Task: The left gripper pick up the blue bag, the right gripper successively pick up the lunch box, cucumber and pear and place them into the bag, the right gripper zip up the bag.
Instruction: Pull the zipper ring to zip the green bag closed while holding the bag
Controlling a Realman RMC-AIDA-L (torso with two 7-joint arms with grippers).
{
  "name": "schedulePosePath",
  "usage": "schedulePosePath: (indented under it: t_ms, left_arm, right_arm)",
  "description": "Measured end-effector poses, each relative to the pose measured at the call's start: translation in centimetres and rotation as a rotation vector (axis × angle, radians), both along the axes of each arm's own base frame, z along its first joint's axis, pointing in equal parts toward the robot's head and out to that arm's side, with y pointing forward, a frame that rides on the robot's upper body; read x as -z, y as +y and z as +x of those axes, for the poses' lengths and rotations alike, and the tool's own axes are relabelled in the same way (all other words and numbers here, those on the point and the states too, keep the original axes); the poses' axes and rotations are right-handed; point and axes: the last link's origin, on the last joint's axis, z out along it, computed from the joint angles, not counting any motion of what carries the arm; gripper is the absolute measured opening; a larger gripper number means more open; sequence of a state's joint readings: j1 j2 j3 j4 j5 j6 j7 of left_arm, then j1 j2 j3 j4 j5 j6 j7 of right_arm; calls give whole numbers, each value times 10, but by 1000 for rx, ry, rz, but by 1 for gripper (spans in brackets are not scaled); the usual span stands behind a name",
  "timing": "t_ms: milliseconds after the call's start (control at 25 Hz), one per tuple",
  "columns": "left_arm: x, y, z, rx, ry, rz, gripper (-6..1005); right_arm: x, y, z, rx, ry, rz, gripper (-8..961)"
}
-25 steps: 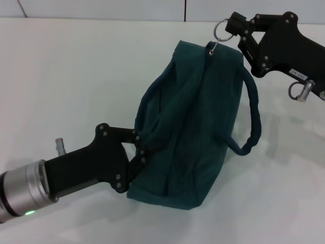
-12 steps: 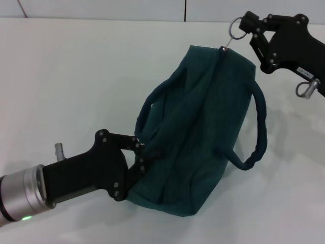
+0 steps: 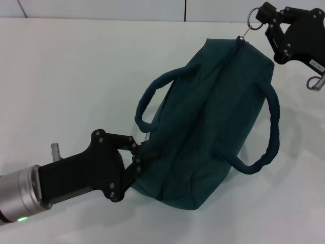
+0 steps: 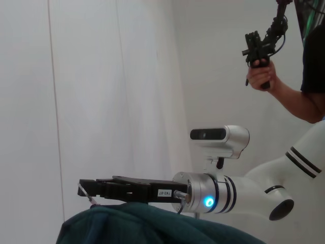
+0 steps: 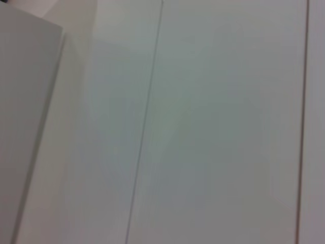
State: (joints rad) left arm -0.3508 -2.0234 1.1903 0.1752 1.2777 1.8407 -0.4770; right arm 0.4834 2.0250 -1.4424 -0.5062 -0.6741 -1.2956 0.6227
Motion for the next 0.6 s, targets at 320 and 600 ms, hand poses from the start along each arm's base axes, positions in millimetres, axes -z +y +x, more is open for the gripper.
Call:
schedulePosePath:
  t_ms: [320, 600]
  left_arm:
    - [0, -2, 0, -24, -18, -7, 118]
    - [2, 5, 6, -125, -113, -66, 125]
  right_arm:
    - [-3, 2, 2, 22, 21, 14, 13]
    - [-2, -2, -4, -20, 23, 4, 12]
